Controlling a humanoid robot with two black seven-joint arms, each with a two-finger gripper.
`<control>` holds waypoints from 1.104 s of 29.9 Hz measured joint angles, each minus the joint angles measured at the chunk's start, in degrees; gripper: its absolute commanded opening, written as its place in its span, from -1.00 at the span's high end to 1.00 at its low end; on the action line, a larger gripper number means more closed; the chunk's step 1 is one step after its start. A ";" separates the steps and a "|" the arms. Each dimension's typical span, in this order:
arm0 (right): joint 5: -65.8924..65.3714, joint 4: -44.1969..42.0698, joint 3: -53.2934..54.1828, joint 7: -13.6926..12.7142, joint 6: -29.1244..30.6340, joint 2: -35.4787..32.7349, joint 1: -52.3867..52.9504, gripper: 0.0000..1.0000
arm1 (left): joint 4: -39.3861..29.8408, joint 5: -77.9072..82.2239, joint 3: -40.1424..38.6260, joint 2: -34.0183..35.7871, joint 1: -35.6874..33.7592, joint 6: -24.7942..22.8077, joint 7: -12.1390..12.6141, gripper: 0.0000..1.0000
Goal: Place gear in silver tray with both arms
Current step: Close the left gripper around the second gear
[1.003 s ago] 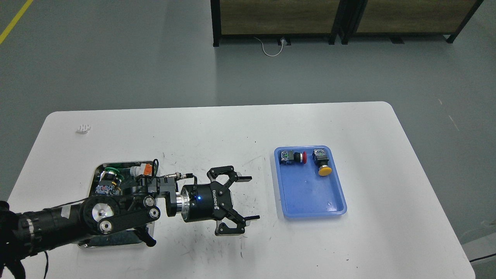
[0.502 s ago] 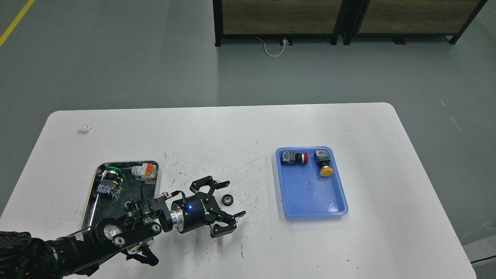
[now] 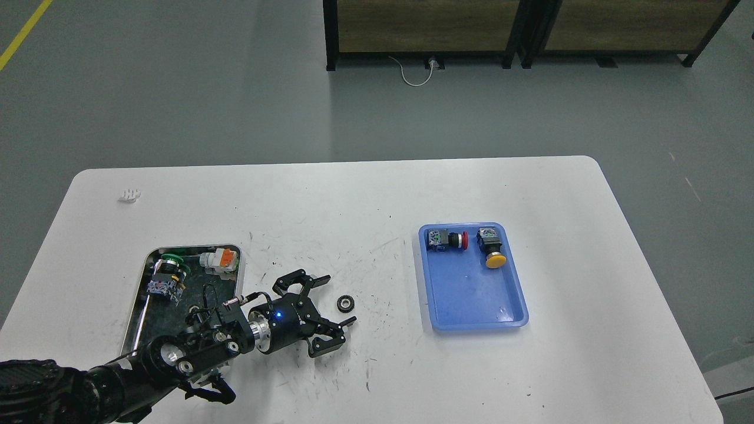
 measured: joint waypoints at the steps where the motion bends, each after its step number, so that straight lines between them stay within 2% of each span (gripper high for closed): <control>1: -0.02 0.00 0.00 0.00 0.00 0.00 0.00 -1.00 | 0.04 -0.07 0.00 -0.02 0.02 -0.04 -0.05 -0.79; 18: -0.44 0.00 -0.01 0.07 -0.17 0.02 -0.49 -1.00 | -0.72 -0.44 -0.35 -1.29 -0.03 -0.56 -0.18 -0.36; 33: -0.45 0.00 -0.06 0.07 -0.21 0.58 -0.60 -1.00 | -0.19 -2.59 0.12 -0.95 0.12 -0.81 -0.17 -0.26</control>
